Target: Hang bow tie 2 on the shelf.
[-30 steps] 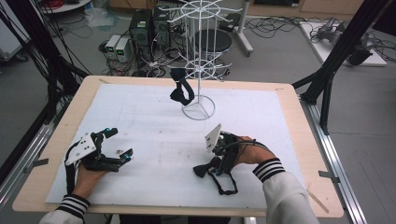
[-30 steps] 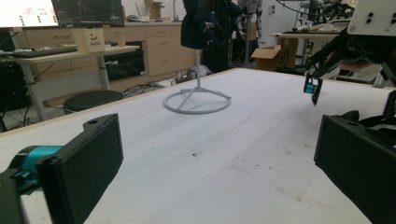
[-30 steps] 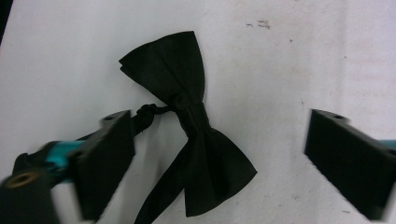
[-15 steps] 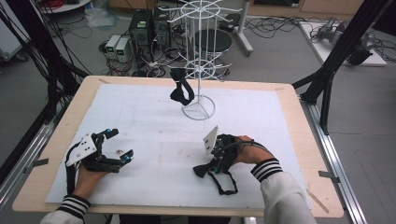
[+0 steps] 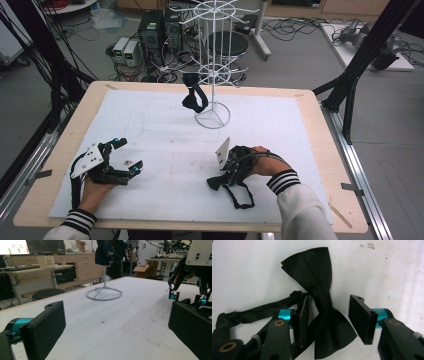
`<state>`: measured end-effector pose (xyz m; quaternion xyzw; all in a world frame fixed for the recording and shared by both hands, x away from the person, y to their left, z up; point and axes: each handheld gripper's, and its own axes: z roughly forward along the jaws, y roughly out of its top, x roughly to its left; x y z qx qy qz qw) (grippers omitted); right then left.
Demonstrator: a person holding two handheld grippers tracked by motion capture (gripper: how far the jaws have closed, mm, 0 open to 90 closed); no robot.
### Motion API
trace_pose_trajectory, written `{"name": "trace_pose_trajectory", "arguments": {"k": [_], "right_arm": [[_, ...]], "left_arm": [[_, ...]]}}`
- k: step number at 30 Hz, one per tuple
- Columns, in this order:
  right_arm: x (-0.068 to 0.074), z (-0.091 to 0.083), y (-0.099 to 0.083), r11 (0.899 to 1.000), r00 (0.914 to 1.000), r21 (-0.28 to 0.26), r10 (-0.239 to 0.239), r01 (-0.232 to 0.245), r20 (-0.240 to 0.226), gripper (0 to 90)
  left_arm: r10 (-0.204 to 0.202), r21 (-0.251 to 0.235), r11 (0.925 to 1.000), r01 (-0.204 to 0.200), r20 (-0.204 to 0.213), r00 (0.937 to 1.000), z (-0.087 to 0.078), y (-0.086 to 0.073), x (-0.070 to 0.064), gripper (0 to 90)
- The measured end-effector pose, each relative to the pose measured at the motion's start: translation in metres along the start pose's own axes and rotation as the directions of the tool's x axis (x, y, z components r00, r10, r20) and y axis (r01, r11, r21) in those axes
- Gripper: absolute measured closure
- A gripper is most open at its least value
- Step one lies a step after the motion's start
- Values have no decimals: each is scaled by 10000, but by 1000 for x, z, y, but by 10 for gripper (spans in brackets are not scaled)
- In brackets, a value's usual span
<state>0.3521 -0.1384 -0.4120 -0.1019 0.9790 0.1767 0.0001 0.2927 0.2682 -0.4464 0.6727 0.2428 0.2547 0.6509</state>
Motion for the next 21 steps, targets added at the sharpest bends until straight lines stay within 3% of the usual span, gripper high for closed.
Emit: {"name": "trace_pose_trajectory", "arguments": {"k": [12, 21], "right_arm": [[0, 1, 1, 9999, 9992, 56, 100, -98, -384, 737], [0, 0, 1, 9994, 9991, 22, 346, -345, -233, 747]], "left_arm": [[-6, -5, 10000, 6, -43, 10000, 1, -4, 0, 18], [-24, -10, 10000, 24, -137, 9999, -1, -5, 0, 17]]}}
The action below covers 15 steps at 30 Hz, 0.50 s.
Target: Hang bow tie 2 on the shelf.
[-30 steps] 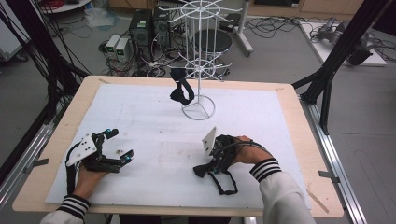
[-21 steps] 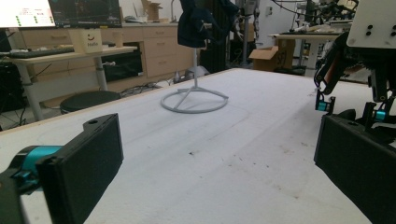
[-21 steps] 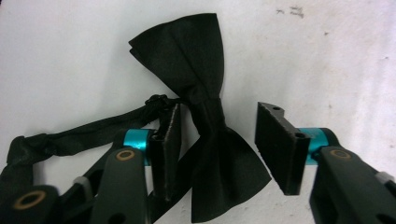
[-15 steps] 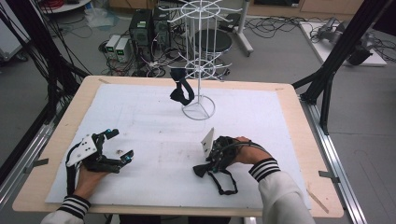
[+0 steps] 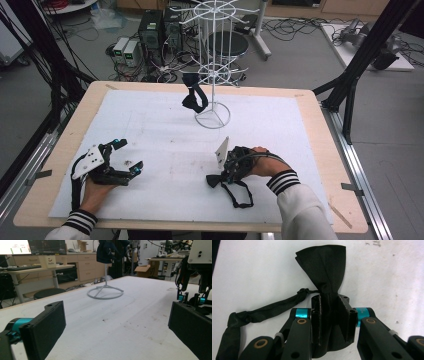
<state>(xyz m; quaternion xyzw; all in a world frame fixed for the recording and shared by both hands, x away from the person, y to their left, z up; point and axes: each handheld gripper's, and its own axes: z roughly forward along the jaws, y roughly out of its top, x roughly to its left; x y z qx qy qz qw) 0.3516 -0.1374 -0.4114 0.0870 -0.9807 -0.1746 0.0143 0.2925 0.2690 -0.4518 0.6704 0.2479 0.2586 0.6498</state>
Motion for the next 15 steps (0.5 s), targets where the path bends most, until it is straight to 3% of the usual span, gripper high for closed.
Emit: {"name": "trace_pose_trajectory", "arguments": {"k": [4, 8, 15], "right_arm": [[-1, -2, 0, 9998, 9999, -157, 137, -136, 40, 746], [-1, -7, 0, 9969, 9992, -670, 403, -402, -5, 745], [-2, -23, -4, 9820, 9953, -1713, 881, -800, 403, 745]], "left_arm": [[-6, -32, 10000, 6, -62, 10000, -1, -1, 0, 18], [11, -52, 10000, -12, -85, 10000, -1, -1, 0, 17], [-77, -146, 9999, 74, -154, 9999, -2, -2, 1, 17]]}}
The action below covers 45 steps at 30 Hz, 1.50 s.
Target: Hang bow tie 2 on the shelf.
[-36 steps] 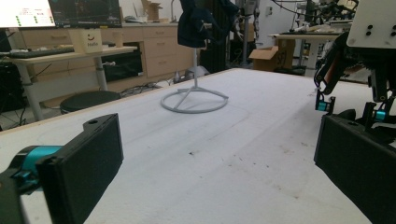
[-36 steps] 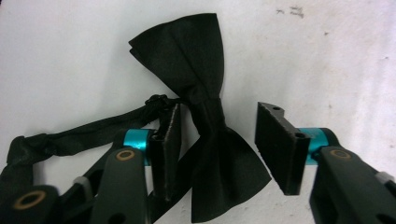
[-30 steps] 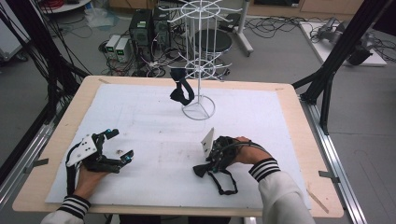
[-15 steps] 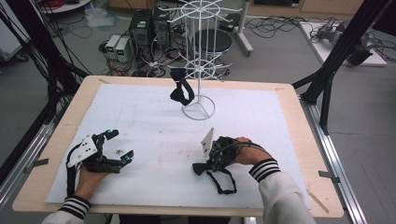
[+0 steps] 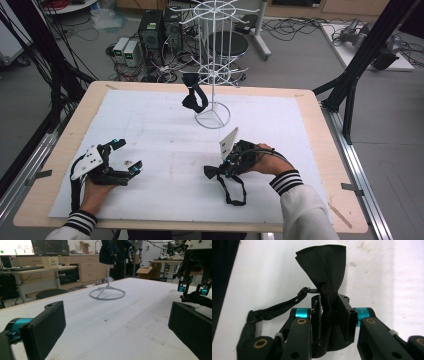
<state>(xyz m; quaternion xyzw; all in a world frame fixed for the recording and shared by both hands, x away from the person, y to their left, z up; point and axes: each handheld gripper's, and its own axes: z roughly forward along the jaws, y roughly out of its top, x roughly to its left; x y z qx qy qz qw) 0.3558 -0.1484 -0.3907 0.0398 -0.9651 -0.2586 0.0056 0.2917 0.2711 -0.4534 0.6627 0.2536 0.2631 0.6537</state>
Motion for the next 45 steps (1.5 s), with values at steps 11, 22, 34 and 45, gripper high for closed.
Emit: {"name": "trace_pose_trajectory", "arguments": {"k": [11, 22, 34, 45], "right_arm": [[1, -28, -7, 9704, 9896, -2216, 1168, -956, 844, 743], [0, -47, -10, 9064, 9623, -3882, 2354, -1667, 1362, 744], [0, -61, -14, 8629, 9326, -4780, 2938, -1643, 2098, 739], [2, -77, -18, 8013, 8797, -5793, 3752, -1494, 2921, 743]], "left_arm": [[-26, -136, 9999, 24, -119, 9999, -1, -1, 0, 17], [-87, -269, 9996, 81, -230, 9997, -3, -2, 0, 18], [-149, -322, 9994, 140, -280, 9995, -3, -2, 0, 18], [-157, -378, 9992, 144, -338, 9993, -3, -2, -1, 18]]}}
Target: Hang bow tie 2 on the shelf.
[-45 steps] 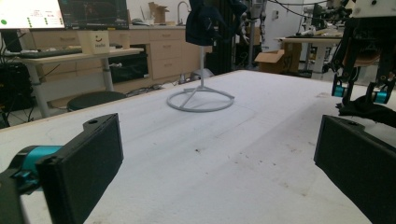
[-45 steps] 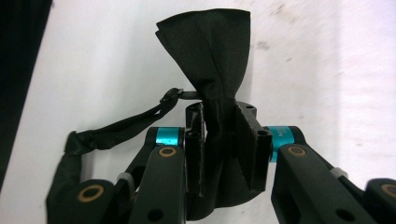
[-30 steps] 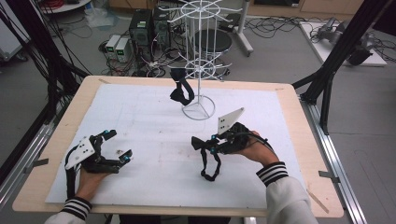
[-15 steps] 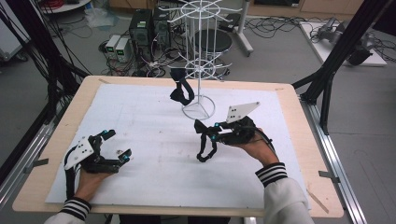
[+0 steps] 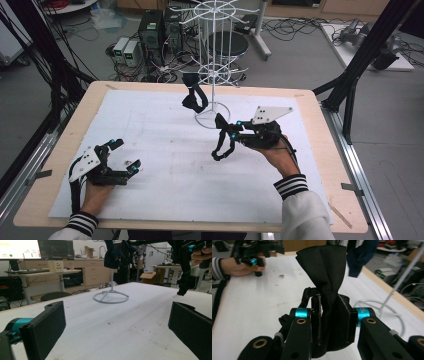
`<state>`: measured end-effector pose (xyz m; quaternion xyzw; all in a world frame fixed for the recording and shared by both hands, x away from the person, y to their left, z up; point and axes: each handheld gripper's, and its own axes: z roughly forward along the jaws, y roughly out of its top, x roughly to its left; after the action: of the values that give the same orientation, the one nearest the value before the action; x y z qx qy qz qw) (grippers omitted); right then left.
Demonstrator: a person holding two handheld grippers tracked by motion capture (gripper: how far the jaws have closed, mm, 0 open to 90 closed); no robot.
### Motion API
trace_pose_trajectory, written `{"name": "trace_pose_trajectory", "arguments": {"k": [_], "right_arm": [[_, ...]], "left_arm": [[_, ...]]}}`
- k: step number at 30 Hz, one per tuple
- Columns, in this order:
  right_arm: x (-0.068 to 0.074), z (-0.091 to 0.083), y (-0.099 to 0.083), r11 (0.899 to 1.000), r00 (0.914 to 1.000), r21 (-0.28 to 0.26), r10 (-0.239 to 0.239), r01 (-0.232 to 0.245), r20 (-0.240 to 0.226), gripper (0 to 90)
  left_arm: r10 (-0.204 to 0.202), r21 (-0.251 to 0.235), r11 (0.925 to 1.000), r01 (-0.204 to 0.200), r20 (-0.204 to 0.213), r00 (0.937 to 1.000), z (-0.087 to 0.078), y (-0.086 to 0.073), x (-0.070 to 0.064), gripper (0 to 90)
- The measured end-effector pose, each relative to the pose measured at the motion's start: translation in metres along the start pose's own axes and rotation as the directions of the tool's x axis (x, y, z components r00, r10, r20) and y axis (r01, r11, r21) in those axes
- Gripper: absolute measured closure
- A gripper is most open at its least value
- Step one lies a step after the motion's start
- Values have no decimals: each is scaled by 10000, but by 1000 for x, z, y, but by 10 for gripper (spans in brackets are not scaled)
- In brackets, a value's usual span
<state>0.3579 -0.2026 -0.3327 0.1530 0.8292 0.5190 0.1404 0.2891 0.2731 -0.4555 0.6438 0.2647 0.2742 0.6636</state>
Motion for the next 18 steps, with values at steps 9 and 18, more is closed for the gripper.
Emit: {"name": "trace_pose_trajectory", "arguments": {"k": [9, 18], "right_arm": [[-3, -9, 6, 9978, 9954, -558, 400, -352, 875, 744], [-8, -13, 14, 9934, 9862, -917, 822, -694, 1440, 744]], "left_arm": [[57, -15, 10000, -57, 32, 10000, 0, 0, 0, 18], [79, -27, 10000, -79, 0, 10000, -1, 0, 0, 18]]}}
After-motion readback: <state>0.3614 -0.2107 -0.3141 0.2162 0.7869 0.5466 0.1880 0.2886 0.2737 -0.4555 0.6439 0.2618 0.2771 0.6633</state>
